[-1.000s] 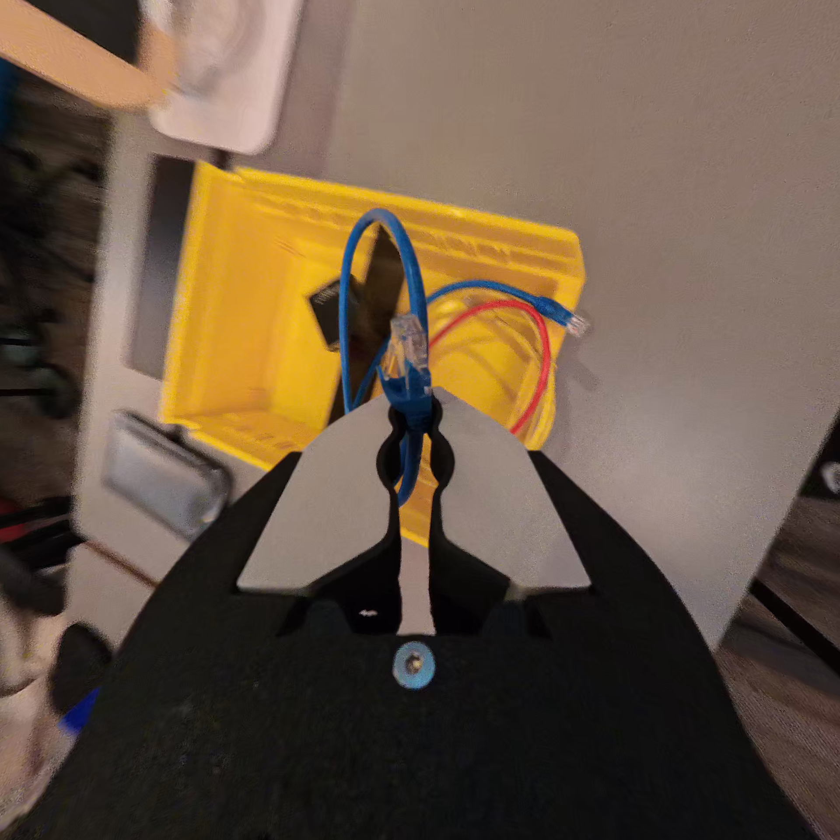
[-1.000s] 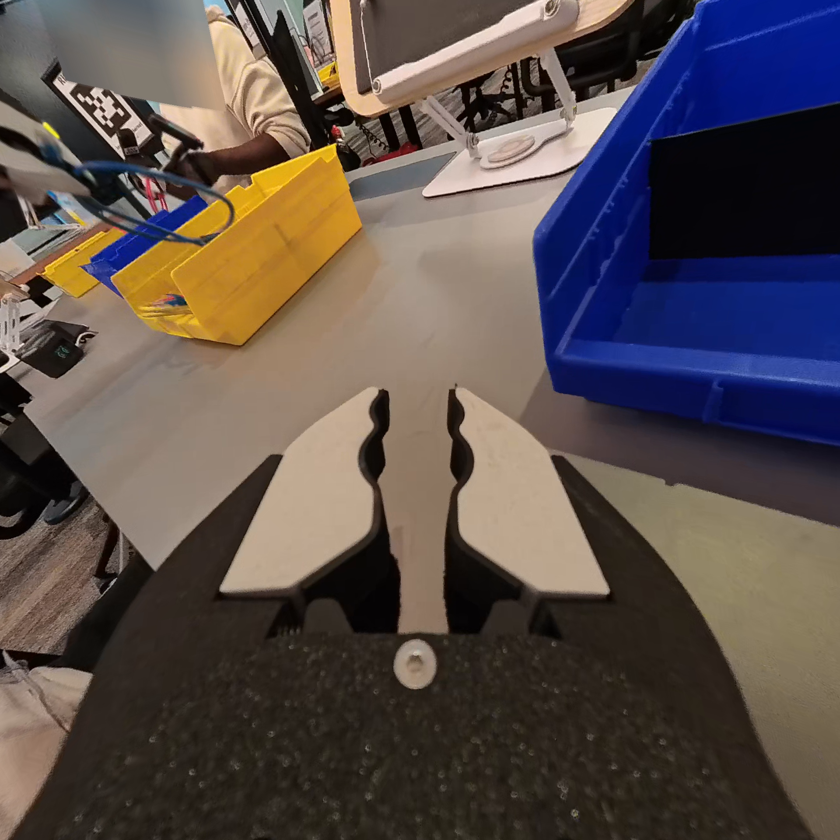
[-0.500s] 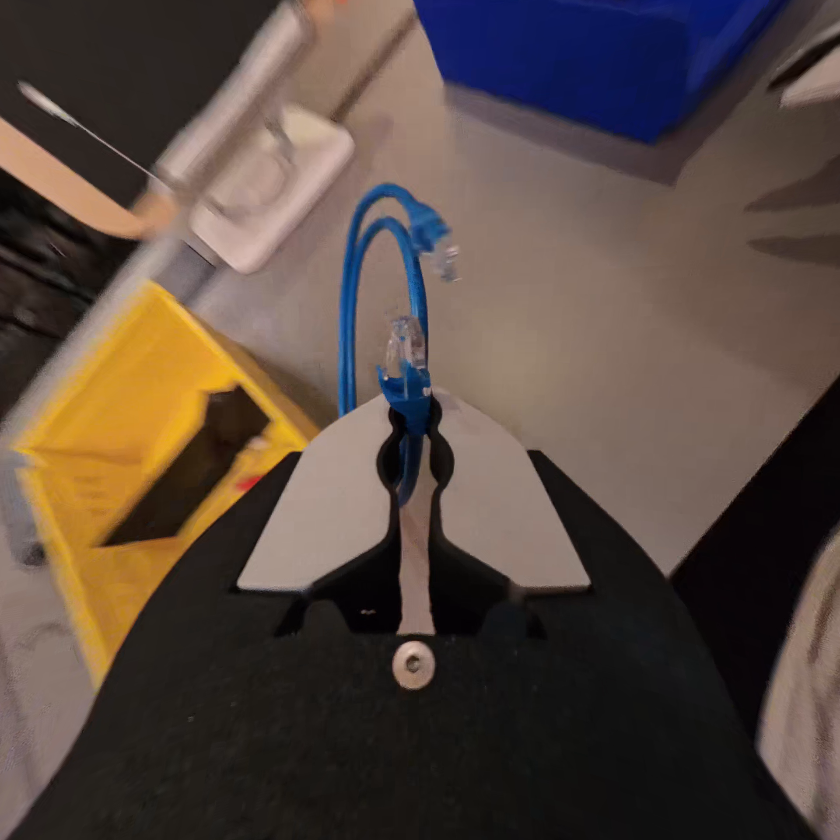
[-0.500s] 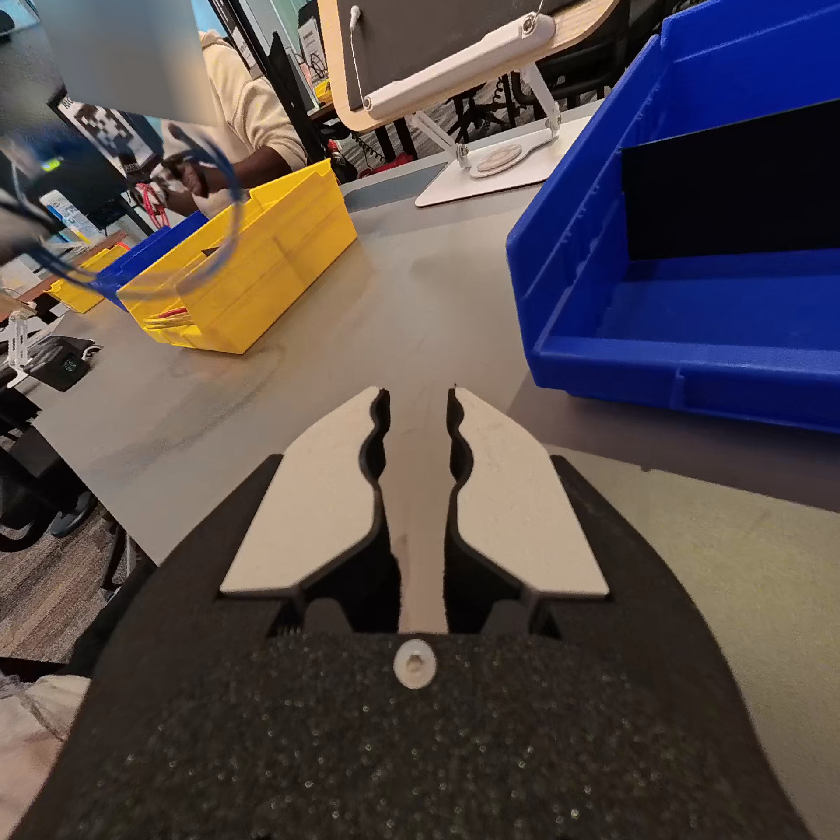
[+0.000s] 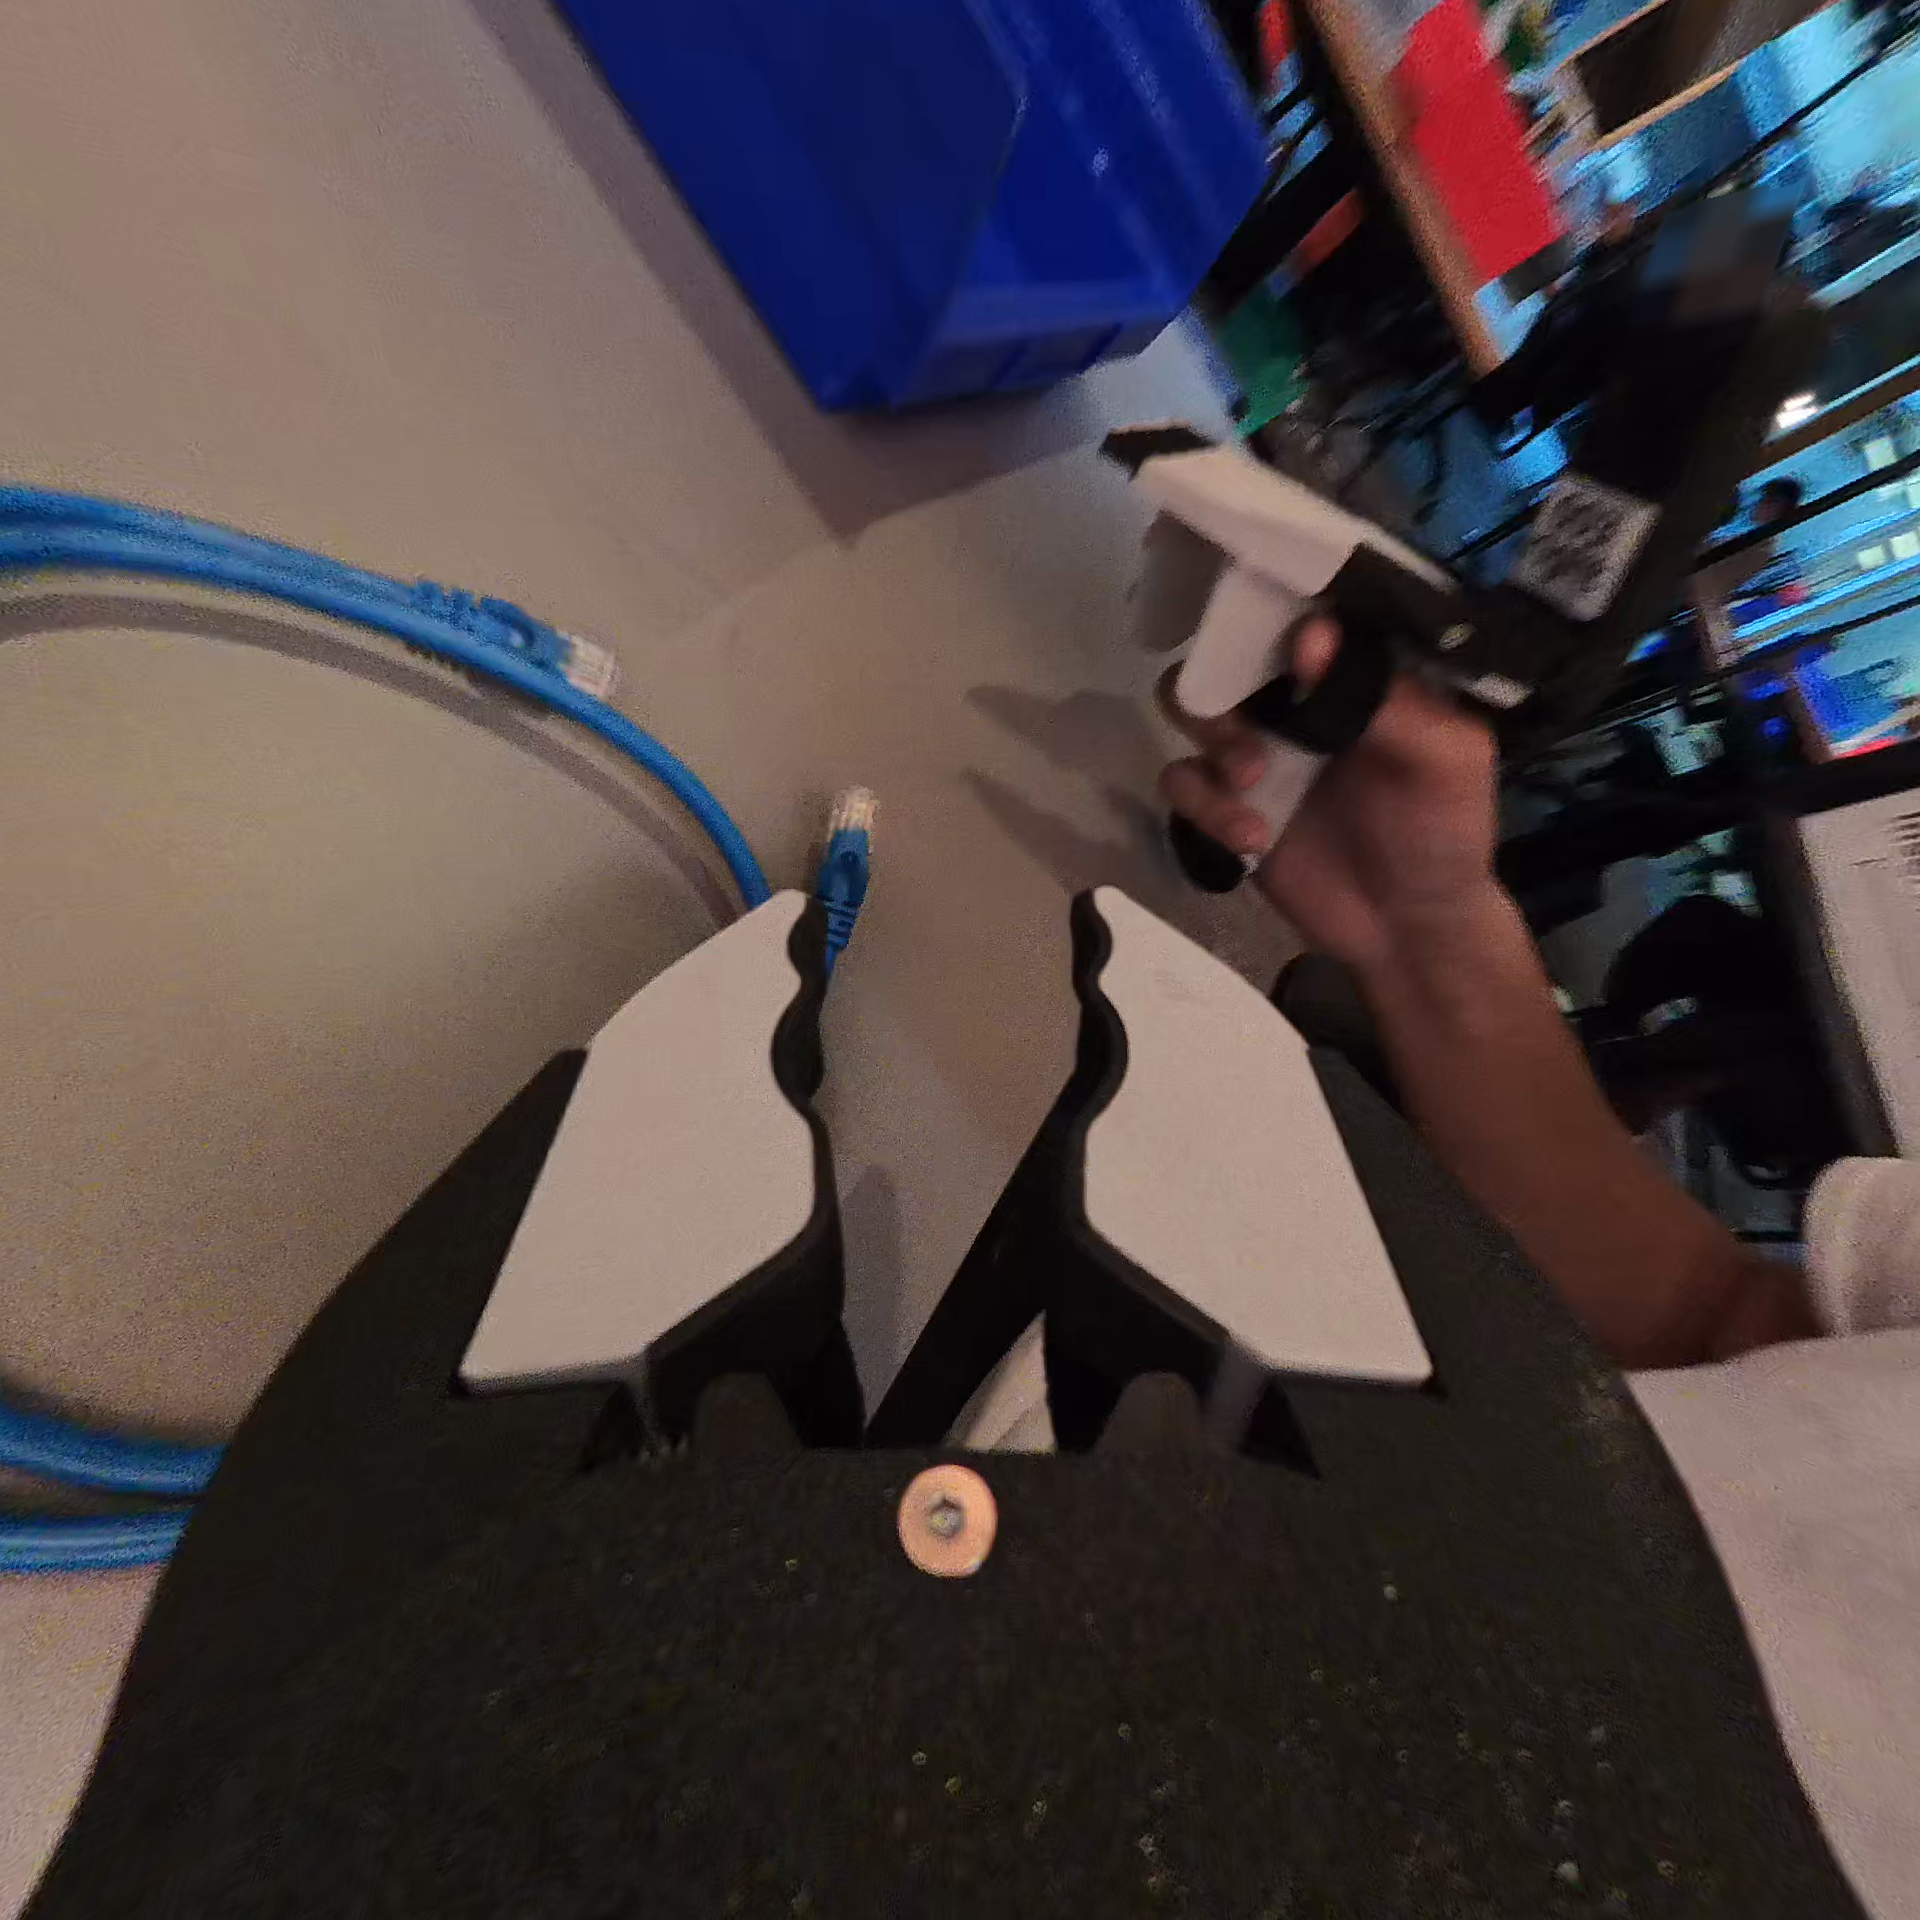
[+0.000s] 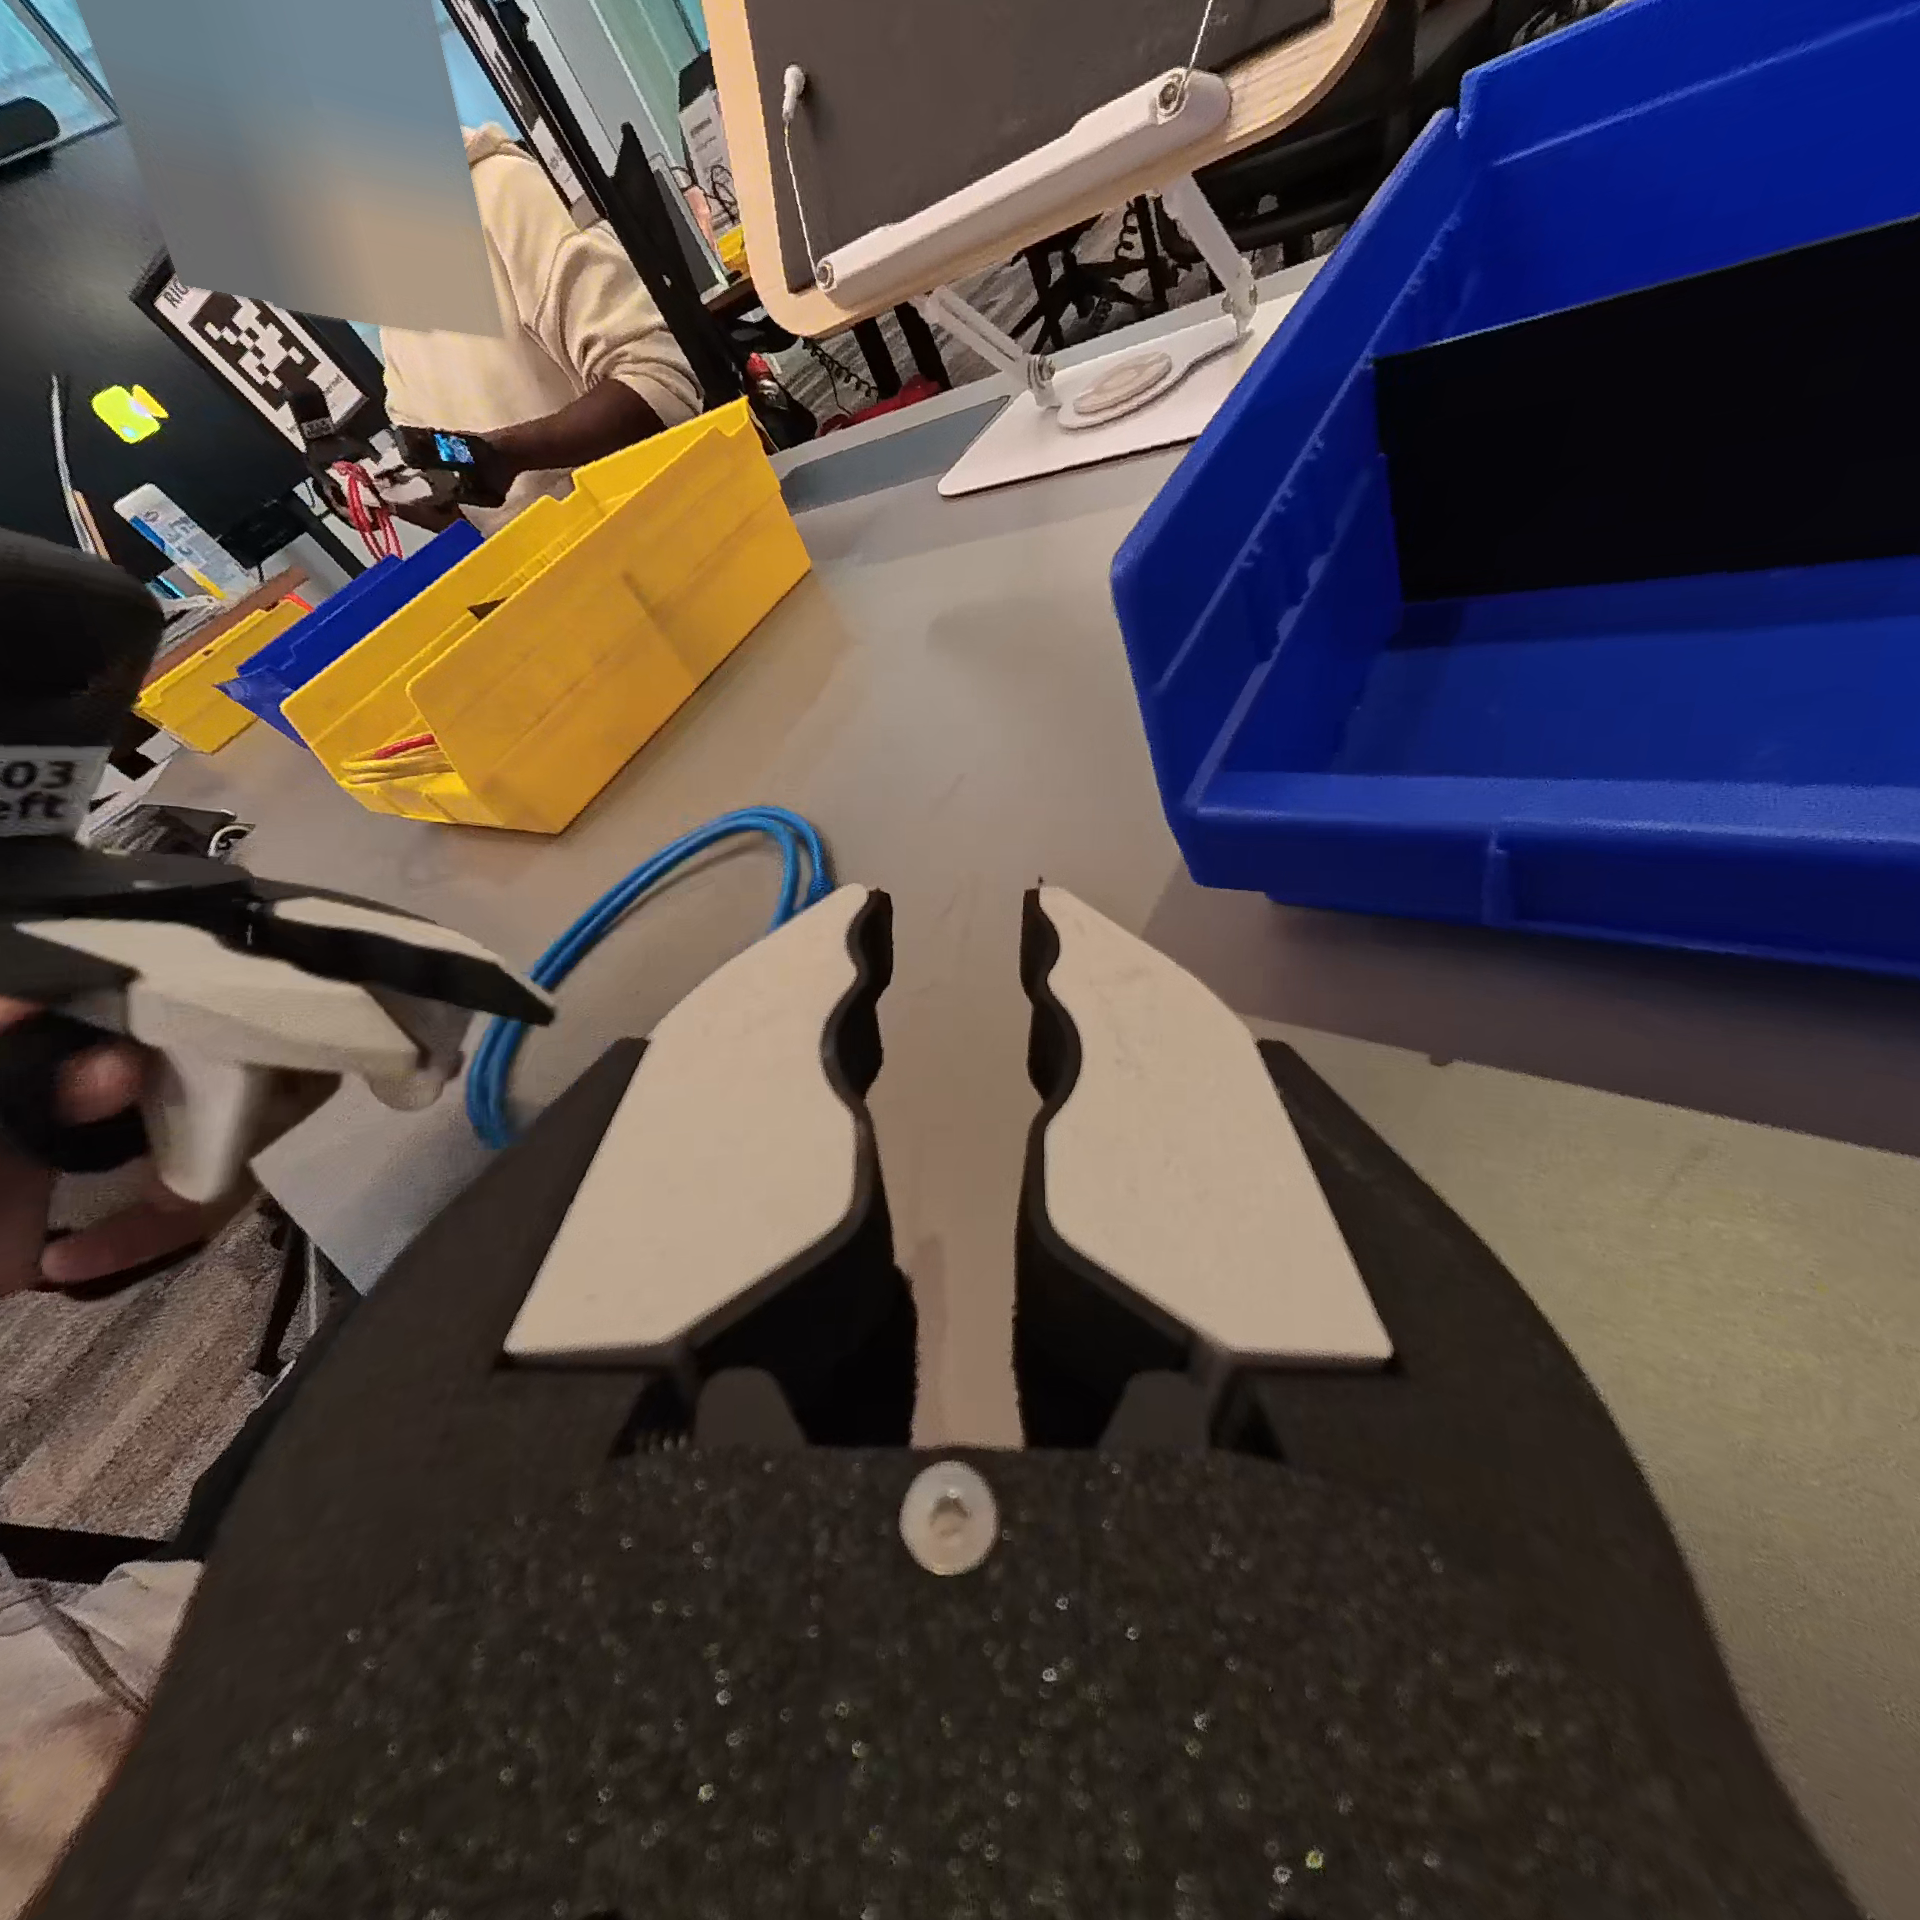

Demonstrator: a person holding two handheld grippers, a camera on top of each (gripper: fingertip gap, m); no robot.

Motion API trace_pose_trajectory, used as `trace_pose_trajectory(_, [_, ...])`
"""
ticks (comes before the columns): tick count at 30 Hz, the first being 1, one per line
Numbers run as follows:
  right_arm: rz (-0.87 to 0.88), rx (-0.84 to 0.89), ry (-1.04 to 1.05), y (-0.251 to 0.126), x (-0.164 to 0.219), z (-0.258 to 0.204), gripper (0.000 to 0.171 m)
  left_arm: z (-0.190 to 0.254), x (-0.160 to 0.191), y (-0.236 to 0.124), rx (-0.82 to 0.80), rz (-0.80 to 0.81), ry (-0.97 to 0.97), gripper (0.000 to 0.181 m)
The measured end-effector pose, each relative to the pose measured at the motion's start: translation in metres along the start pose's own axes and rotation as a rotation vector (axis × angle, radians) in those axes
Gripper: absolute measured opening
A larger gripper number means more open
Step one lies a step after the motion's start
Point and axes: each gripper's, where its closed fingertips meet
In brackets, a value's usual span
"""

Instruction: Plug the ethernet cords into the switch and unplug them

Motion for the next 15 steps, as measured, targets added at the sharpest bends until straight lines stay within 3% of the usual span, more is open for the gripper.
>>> trace_pose_trajectory(1, [0.0,0.0,-0.001,0.0,0.0,0.0,0.024,0.001,-0.005,-0.006,0.025,0.022,0.007,0.045])
trace_pose_trajectory(4, [0.0,0.006,-0.011,-0.001,0.001,0.0,0.024,-0.018,-0.014,-0.039,-0.025,0.017,0.111,0.04])
trace_pose_trajectory(9, [-0.004,-0.005,0.0,-0.001,0.001,-0.001,0.024,-0.107,-0.019,-0.103,-0.363,-0.164,0.285,0.042])
trace_pose_trajectory(15, [-0.015,0.002,-0.028,0.002,0.004,-0.003,0.024,-0.133,0.003,-0.088,-0.465,-0.244,0.277,0.044])
Point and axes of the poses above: each gripper's, where its closed fingertips meet, y out along the fingers, x out of its underside, z = x × y across the jaws, and after that the axes turned 12 degrees about x, right-handed
